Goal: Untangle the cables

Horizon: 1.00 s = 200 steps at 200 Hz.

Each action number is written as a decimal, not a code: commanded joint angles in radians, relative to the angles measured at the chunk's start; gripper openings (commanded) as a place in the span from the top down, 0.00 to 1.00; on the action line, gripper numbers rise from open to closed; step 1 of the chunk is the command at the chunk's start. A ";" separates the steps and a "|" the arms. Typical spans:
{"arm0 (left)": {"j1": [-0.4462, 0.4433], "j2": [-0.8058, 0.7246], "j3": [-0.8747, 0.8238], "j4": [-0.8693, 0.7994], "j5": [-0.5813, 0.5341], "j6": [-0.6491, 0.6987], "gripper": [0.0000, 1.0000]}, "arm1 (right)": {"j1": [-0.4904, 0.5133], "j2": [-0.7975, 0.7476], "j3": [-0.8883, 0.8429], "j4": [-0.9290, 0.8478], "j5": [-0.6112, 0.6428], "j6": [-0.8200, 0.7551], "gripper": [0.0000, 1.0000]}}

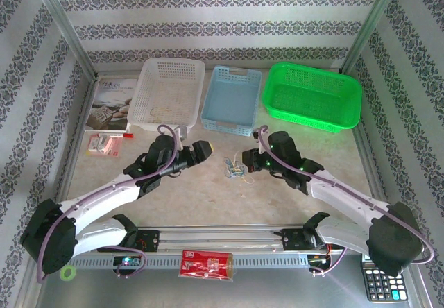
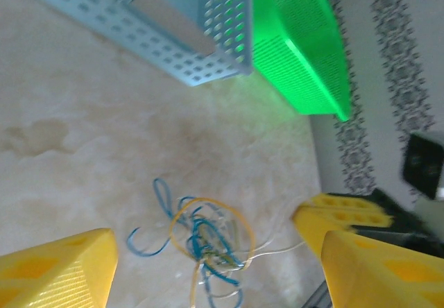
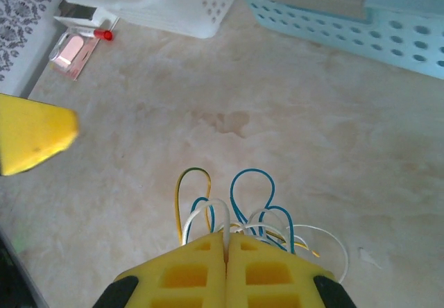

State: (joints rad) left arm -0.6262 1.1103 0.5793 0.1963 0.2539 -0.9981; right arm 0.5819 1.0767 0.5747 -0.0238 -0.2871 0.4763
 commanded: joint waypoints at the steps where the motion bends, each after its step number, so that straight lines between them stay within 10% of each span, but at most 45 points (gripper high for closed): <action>1: 0.000 0.005 0.062 0.048 -0.012 -0.065 0.22 | -0.023 -0.023 -0.020 0.032 -0.044 -0.005 1.00; 200: -0.118 0.239 -0.070 0.185 -0.022 -0.226 0.33 | 0.102 0.059 -0.120 0.245 -0.017 0.101 1.00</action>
State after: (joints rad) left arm -0.7277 1.3254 0.5072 0.2951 0.2535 -1.2057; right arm 0.6724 1.1397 0.4751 0.1799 -0.3229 0.5629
